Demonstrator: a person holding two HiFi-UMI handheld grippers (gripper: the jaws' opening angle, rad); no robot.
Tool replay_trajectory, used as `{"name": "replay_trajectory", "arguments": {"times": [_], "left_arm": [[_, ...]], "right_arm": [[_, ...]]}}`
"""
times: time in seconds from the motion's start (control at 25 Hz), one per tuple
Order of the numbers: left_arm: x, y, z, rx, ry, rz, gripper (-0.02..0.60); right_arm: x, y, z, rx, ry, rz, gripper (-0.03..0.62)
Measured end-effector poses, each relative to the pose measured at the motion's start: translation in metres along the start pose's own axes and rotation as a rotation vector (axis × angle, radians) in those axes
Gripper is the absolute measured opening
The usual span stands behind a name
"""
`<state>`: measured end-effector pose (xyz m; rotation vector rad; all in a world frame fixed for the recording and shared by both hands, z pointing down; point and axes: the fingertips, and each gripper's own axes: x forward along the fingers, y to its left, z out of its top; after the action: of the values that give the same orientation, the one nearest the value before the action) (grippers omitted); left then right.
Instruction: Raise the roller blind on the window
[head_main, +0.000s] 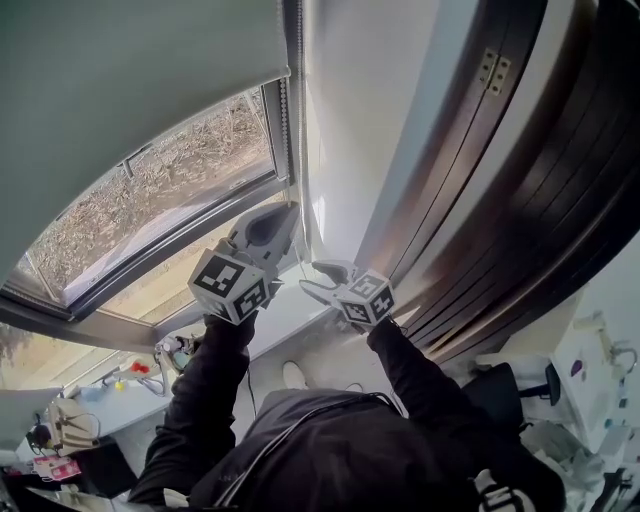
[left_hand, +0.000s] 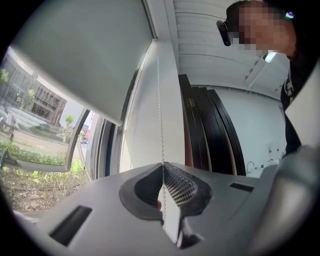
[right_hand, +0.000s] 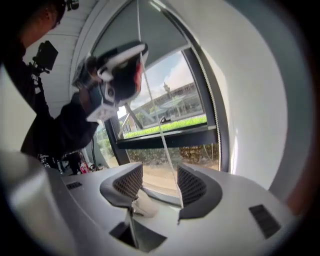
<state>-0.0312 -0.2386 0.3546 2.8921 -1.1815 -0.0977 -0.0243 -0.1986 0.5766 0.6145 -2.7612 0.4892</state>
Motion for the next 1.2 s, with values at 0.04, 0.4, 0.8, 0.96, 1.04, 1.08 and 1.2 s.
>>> {"name": "replay_trajectory", "arguments": {"times": [0.04, 0.4, 0.8, 0.96, 1.04, 1.08, 1.2], "left_arm": [[0.000, 0.002, -0.011, -0.011, 0.017, 0.007, 0.014], [-0.008, -0.004, -0.107, -0.101, 0.127, 0.008, 0.014], [-0.031, -0.031, -0.246, -0.213, 0.337, -0.006, 0.015], [-0.039, -0.034, -0.253, -0.207, 0.336, -0.001, 0.015], [-0.037, -0.036, -0.252, -0.184, 0.342, -0.012, 0.015], [-0.038, -0.036, -0.251, -0.188, 0.341, -0.013, 0.015], [-0.040, -0.037, -0.251, -0.209, 0.334, -0.006, 0.015]], "right_arm": [[-0.008, -0.002, 0.017, 0.003, -0.069, -0.011, 0.221], [-0.078, 0.006, 0.157, -0.070, -0.411, -0.028, 0.195], [-0.081, 0.043, 0.205, -0.167, -0.433, 0.018, 0.245], [-0.073, 0.048, 0.208, -0.183, -0.404, 0.018, 0.203], [-0.070, 0.045, 0.210, -0.184, -0.400, 0.000, 0.156], [-0.069, 0.043, 0.210, -0.183, -0.400, -0.009, 0.144], [-0.070, 0.041, 0.213, -0.195, -0.406, -0.032, 0.032]]}}
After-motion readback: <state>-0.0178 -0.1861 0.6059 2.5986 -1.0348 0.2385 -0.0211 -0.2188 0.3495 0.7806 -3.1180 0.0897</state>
